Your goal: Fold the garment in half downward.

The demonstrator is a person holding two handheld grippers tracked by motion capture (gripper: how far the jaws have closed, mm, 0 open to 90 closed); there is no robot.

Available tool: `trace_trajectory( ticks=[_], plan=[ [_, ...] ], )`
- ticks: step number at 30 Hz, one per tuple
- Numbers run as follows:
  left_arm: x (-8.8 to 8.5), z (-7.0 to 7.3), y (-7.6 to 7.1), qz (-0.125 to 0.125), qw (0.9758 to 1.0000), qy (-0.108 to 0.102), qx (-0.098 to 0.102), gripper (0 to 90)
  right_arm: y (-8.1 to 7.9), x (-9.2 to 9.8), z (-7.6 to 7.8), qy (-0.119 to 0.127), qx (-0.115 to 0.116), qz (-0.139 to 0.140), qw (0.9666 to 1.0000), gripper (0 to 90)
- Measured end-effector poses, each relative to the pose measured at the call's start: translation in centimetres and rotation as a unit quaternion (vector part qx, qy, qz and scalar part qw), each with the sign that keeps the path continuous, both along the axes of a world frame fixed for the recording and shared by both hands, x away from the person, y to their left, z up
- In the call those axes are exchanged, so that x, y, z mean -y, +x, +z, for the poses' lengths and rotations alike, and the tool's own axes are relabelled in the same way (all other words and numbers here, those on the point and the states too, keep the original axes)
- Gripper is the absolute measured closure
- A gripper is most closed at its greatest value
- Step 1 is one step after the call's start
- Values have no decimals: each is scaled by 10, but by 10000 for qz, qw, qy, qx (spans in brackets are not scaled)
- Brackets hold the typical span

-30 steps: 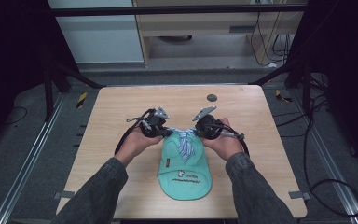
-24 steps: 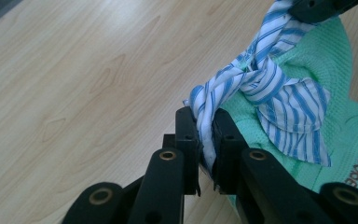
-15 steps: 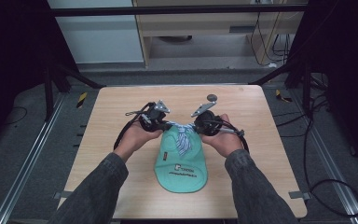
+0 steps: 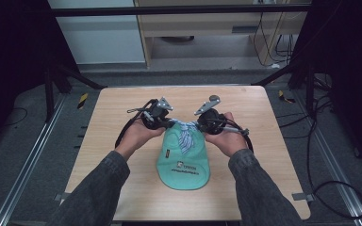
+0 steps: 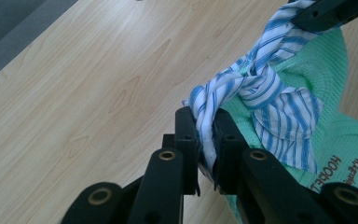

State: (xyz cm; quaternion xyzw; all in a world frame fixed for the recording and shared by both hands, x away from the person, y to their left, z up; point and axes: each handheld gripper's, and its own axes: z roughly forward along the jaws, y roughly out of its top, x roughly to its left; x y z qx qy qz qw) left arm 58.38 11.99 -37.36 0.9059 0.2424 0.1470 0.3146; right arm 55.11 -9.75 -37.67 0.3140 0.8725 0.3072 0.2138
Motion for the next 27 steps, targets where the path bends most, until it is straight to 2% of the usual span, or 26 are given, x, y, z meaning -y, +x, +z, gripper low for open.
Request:
trace_trajectory(
  ticks=[15, 27],
  plan=[
    [-3, -1, 4, -28, 9999, -67, -70, 809, 1, -2, 9, -195, 128, -29, 9997, 850],
    [3, 15, 8, -14, 9999, 26, 113, 817, 8, -3, 16, -190, 236, -87, 9995, 843]
  ],
)
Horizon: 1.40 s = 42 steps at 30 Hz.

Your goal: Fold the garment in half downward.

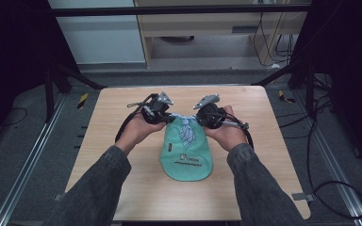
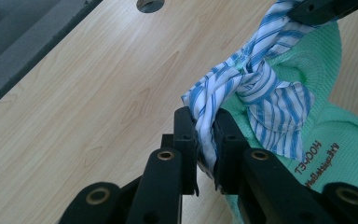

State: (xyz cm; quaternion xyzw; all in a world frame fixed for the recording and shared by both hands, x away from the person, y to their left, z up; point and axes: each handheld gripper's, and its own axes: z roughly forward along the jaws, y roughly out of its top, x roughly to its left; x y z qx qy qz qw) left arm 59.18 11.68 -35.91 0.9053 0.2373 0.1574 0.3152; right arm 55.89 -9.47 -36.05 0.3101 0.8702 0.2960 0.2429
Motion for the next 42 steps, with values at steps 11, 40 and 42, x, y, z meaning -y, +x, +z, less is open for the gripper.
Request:
trace_trajectory(
  ticks=[11, 40, 42],
  plan=[
    [7, -12, -7, -106, 9997, 211, 112, 814, -4, 3, -15, -43, -27, 66, 10000, 831],
    [17, -23, -11, -121, 9983, 381, 429, 811, -9, 6, -36, 14, 41, -72, 10000, 813],
    [18, -25, -12, -147, 9981, 414, 427, 813, -13, 7, -39, 27, 37, -44, 10000, 814]
  ],
)
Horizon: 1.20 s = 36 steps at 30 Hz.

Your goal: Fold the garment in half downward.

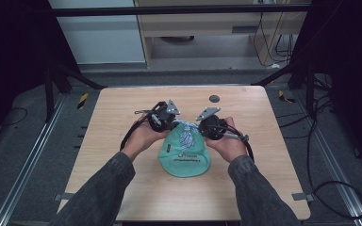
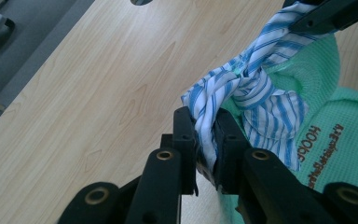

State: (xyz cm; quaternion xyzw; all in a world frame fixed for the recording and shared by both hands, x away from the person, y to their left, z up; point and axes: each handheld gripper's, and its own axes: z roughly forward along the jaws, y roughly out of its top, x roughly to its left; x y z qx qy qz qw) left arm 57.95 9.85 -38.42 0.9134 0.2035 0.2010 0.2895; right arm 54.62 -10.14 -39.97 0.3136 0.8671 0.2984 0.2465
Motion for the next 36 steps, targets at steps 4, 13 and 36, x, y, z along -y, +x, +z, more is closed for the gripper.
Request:
trace_trajectory(
  ticks=[4, 13, 36],
  plan=[
    [3, -1, 5, 14, 10000, -37, -5, 818, -6, 1, -4, 22, 8, 24, 10000, 818],
    [20, 10, 20, -8, 9999, -148, 40, 819, -9, 10, 4, 94, 81, -102, 9999, 823],
    [-7, -15, -21, -148, 9998, -118, 73, 815, -19, 5, -6, 128, 130, 50, 9998, 802]
  ],
)
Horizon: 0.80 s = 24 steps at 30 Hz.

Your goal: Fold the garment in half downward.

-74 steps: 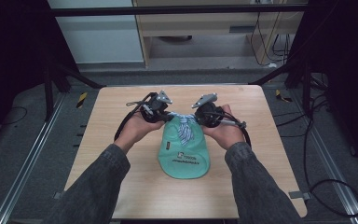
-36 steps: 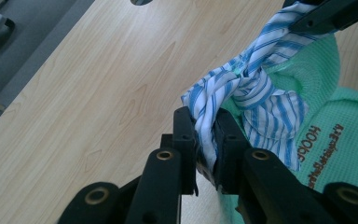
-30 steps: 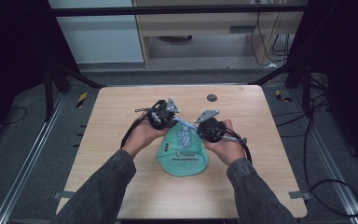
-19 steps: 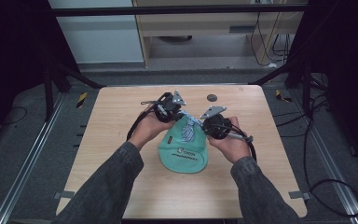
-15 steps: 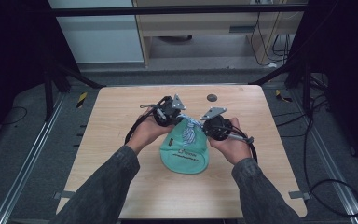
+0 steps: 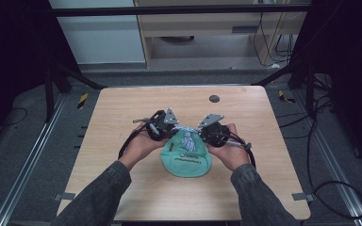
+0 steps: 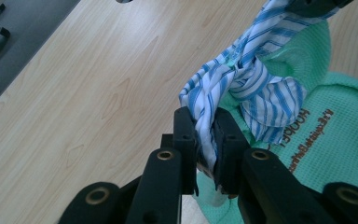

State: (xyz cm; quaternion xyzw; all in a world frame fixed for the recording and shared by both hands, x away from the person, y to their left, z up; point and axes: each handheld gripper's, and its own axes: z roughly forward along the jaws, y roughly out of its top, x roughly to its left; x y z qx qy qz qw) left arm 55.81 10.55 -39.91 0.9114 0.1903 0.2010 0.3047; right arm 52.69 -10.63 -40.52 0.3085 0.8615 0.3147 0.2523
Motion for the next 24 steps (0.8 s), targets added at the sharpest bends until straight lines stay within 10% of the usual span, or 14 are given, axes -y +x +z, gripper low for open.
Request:
trace_trajectory(
  ticks=[24],
  plan=[
    [-13, -25, -25, -122, 9995, -169, -229, 810, -19, 3, -16, 40, -181, 308, 9994, 801]
  ],
)
